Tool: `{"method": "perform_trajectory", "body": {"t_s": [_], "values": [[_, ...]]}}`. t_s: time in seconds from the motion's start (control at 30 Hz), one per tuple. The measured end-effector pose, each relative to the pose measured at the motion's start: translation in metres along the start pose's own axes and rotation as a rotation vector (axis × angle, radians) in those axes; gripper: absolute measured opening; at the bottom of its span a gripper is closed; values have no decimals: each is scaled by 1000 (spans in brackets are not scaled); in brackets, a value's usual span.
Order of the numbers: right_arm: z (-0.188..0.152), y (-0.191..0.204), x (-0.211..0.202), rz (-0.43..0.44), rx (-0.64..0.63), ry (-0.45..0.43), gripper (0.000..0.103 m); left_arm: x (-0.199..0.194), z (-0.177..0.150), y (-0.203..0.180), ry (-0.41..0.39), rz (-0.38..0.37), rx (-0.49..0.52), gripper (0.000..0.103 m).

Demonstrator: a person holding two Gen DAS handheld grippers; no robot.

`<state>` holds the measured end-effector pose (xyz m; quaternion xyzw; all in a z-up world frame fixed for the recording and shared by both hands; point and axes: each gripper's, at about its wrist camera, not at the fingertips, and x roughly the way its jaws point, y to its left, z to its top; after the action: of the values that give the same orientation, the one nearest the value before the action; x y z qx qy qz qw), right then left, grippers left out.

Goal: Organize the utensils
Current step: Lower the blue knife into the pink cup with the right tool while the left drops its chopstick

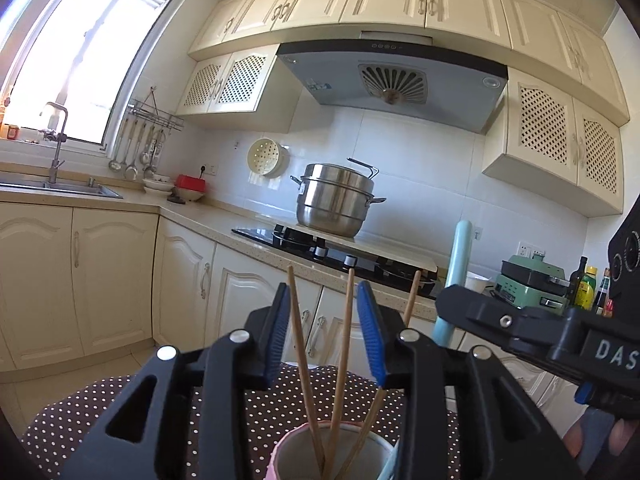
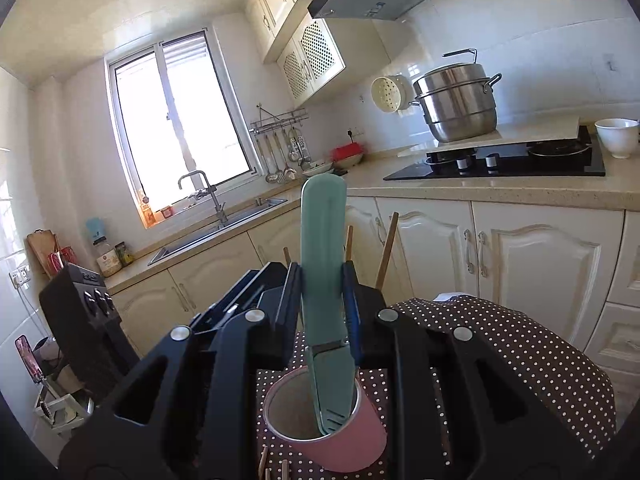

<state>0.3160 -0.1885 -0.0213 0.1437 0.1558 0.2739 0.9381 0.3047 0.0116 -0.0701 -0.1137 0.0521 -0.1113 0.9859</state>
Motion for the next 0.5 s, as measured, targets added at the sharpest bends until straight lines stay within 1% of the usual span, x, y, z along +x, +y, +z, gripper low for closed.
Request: {"method": "perform_trajectory", "body": {"t_s": [0.03, 0.17, 0.5], "values": [[-1, 0, 0, -2, 1, 2, 21, -3, 0, 0, 7, 12, 10, 39], [-5, 3, 0, -15, -2, 6, 21, -11, 2, 1, 16, 32, 27, 41], [-12, 11, 4, -51, -15, 30, 21, -27, 5, -2, 22, 39, 35, 42]]}}
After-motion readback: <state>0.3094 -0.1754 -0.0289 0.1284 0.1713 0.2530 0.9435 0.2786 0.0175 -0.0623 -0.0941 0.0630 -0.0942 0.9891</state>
